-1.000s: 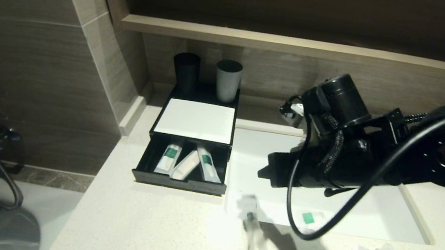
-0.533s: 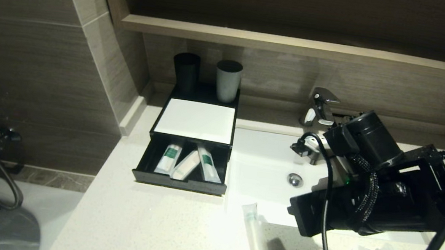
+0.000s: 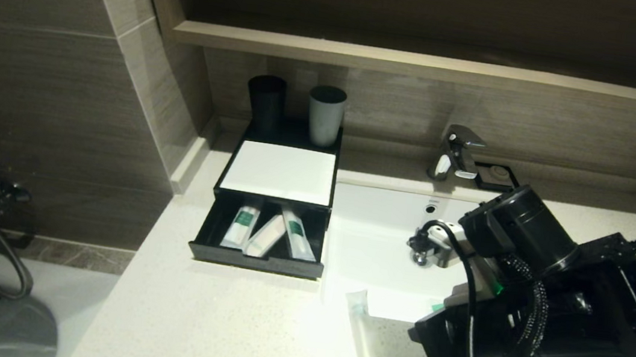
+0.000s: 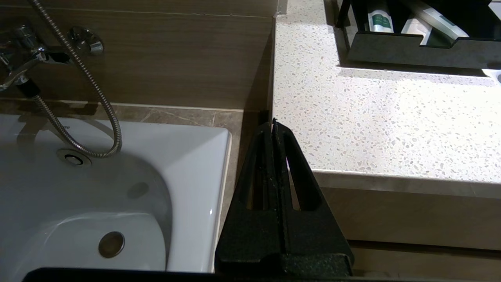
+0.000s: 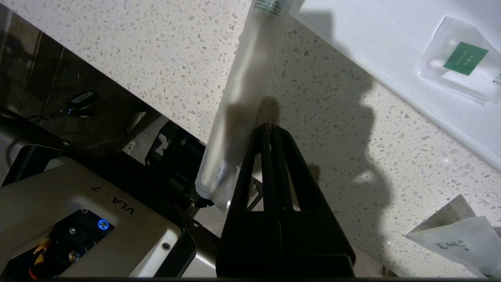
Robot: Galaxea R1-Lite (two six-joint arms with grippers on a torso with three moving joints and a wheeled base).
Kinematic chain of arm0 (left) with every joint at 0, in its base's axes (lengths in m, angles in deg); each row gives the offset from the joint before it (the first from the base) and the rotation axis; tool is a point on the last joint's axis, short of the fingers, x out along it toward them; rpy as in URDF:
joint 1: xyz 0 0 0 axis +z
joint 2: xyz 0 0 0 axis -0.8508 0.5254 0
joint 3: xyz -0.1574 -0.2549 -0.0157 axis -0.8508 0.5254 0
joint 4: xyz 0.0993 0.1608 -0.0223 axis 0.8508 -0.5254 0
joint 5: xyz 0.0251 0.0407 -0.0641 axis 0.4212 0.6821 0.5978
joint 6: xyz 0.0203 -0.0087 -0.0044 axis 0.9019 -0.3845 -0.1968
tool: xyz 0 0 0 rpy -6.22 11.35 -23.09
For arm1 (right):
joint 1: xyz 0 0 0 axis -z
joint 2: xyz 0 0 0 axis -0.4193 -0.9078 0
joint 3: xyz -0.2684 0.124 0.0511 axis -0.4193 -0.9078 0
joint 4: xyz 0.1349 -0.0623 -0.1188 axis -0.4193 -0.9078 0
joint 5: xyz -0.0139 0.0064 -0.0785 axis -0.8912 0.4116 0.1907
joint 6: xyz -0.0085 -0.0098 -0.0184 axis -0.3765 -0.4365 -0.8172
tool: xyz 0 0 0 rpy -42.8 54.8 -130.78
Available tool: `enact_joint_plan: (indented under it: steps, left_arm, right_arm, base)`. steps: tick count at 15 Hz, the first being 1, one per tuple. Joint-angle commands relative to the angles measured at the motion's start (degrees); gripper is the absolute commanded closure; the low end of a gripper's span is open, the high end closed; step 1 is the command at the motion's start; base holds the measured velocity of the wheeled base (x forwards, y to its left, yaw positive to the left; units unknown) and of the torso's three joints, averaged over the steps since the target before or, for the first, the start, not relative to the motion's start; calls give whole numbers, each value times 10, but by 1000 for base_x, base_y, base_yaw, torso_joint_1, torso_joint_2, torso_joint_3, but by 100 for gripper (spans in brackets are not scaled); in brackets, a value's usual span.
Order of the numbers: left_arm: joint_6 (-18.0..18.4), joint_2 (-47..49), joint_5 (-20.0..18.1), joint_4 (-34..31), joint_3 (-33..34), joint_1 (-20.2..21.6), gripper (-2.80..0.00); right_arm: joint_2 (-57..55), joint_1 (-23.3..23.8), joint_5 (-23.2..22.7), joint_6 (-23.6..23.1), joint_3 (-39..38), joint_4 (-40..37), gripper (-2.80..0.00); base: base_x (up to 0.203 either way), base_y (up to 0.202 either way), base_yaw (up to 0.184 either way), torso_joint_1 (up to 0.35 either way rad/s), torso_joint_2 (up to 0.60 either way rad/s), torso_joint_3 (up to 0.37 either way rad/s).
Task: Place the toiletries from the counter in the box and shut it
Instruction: Pick up the bathroom toiletry
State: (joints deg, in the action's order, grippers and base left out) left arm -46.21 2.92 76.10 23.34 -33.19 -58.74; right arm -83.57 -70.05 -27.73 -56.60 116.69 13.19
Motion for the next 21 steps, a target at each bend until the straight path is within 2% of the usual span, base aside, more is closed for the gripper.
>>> enact_joint_plan:
  steps: [1,5,21]
  left_arm:
    - [0,1,0,0,0,0,0]
    - [0,0,0,0,0,0,0]
    - [0,0,0,0,0,0,0]
  right_arm:
    - [-35,-11,1,1,-2,-1,0]
    - [-56,-31,1,4,-5,-3,0]
    - [-120,-44,1,9,21,0,0]
  base:
    - [0,0,0,0,0,0]
    - [0,0,0,0,0,0]
    - [0,0,0,0,0,0]
